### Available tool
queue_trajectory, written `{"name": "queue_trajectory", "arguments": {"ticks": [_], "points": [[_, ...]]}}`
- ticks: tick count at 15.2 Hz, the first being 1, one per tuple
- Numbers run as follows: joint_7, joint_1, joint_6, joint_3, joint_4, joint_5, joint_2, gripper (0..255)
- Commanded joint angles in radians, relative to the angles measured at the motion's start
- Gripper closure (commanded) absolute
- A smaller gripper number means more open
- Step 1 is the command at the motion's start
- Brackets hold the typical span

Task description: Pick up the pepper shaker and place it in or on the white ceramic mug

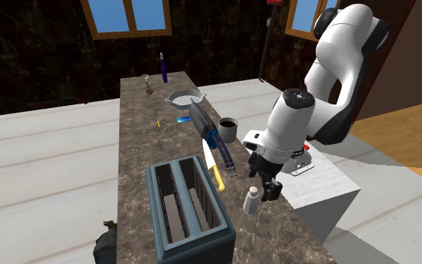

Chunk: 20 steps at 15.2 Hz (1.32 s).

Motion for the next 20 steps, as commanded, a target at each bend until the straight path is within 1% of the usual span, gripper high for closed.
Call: {"name": "queue_trajectory", "arguments": {"ticks": [1, 4, 12, 13, 20], "points": [[0.009, -0.006, 0.031, 0.008, -0.011, -0.009, 0.022, 0], [0.022, -0.018, 0.088, 0.020, -0.034, -0.026, 0.057, 0], [0.022, -0.018, 0.087, 0.020, -0.034, -0.026, 0.057, 0], [0.022, -0.018, 0.087, 0.020, -0.034, -0.026, 0.057, 255], [0.022, -0.018, 0.088, 0.020, -0.034, -0.025, 0.057, 255]]}}
